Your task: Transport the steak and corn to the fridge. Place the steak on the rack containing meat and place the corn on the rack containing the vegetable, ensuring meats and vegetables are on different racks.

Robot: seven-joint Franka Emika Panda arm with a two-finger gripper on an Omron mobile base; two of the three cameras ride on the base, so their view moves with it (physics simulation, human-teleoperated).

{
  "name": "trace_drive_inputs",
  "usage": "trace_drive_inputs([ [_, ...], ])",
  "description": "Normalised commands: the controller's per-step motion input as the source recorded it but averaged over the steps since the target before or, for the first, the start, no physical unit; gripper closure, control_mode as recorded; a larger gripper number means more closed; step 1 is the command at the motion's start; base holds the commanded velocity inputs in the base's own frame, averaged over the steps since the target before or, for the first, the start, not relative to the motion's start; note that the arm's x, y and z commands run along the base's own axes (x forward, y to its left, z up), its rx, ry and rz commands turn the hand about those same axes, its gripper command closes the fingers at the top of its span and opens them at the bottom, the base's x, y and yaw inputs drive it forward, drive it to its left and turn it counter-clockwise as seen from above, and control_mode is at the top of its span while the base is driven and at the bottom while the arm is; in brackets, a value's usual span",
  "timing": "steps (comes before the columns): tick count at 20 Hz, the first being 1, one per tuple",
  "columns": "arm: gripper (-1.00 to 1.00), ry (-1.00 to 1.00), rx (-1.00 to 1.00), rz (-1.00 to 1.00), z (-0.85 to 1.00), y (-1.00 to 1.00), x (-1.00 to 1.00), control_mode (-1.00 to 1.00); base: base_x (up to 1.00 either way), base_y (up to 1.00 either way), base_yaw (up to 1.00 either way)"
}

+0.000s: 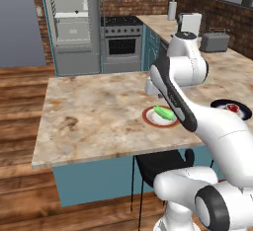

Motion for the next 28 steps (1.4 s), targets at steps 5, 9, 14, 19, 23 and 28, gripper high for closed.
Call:
trace_drive_inputs([
  [5,-1.00,-0.12,-0.01,0.00,0.00,0.00,-0.70,-1.00,0.00,0.00,0.00],
  [9,-1.00,0.00,-0.01,0.00,-0.16,-0.17,-0.89,-1.00,0.00,0.00,0.00],
  [14,-1.00,0.16,0.00,0.05,-0.19,-0.65,0.01,-1.00,0.00,0.00,0.00],
  [19,-1.00,0.09,0.03,0.02,-0.37,-0.59,0.34,-1.00,0.00,0.00,0.00],
  [23,-1.00,0.00,0.01,0.07,-0.36,-0.23,0.45,-1.00,0.00,0.00,0.00],
  [28,-1.00,0.02,0.00,0.03,-0.32,-0.36,0.45,-1.00,0.00,0.00,0.00],
])
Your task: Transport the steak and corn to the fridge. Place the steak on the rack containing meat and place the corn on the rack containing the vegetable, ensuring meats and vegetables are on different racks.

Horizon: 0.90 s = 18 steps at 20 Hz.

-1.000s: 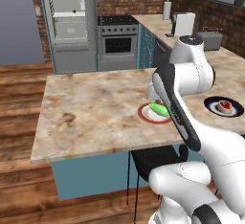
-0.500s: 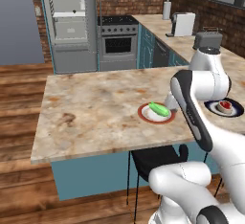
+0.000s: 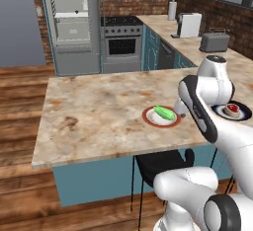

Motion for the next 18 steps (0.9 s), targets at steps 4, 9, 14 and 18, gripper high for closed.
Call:
trace_drive_inputs([
  [4,-1.00,0.00,0.00,0.00,-0.24,-0.18,0.56,-1.00,0.00,0.00,0.00],
  [9,-1.00,0.00,0.00,0.00,-0.38,-0.01,0.57,-1.00,0.00,0.00,0.00],
  [14,-1.00,0.00,-0.01,0.00,-0.45,0.00,0.73,-1.00,0.00,0.00,0.00],
  [18,-1.00,0.01,0.00,0.00,-0.21,-0.07,0.60,-1.00,0.00,0.00,0.00],
])
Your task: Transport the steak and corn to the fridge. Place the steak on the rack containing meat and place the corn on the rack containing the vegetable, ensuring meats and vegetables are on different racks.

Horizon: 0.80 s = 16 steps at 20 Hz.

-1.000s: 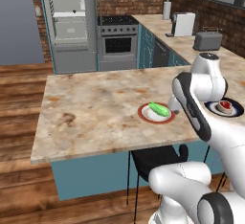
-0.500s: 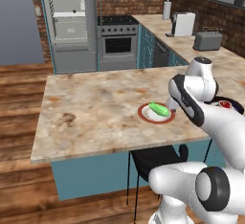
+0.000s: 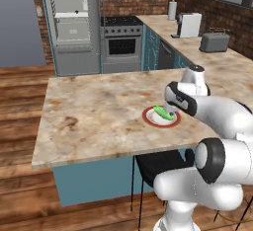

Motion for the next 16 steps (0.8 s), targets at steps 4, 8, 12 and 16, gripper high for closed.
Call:
trace_drive_inputs([
  [4,-1.00,0.01,0.00,0.00,-0.22,-0.08,0.52,-1.00,0.00,0.00,0.00],
  [8,-1.00,0.00,0.00,0.02,-0.34,-0.05,0.38,-1.00,0.00,0.00,0.00],
  [12,-1.00,0.00,0.00,0.01,-0.33,-0.02,0.39,-1.00,0.00,0.00,0.00],
  [16,-1.00,0.00,0.00,0.00,-0.29,0.00,0.35,-1.00,0.00,0.00,0.00],
])
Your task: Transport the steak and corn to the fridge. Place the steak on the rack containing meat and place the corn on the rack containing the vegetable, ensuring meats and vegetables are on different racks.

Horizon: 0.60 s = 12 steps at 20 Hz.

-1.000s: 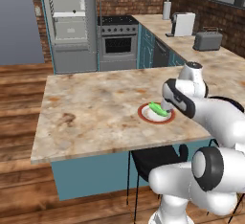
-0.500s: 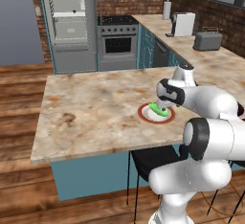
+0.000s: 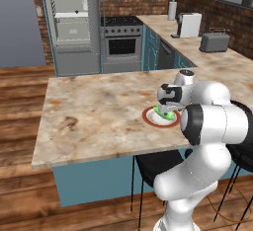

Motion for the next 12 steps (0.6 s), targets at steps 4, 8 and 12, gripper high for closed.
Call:
trace_drive_inputs([
  [4,-1.00,0.00,0.00,0.00,-0.26,-0.01,0.23,-1.00,0.00,0.00,0.00],
  [8,-1.00,0.00,0.00,0.01,-0.22,-0.09,0.22,-1.00,0.00,0.00,0.00],
  [12,-1.00,0.00,0.00,0.04,-0.21,-0.12,0.17,-1.00,0.00,0.00,0.00],
])
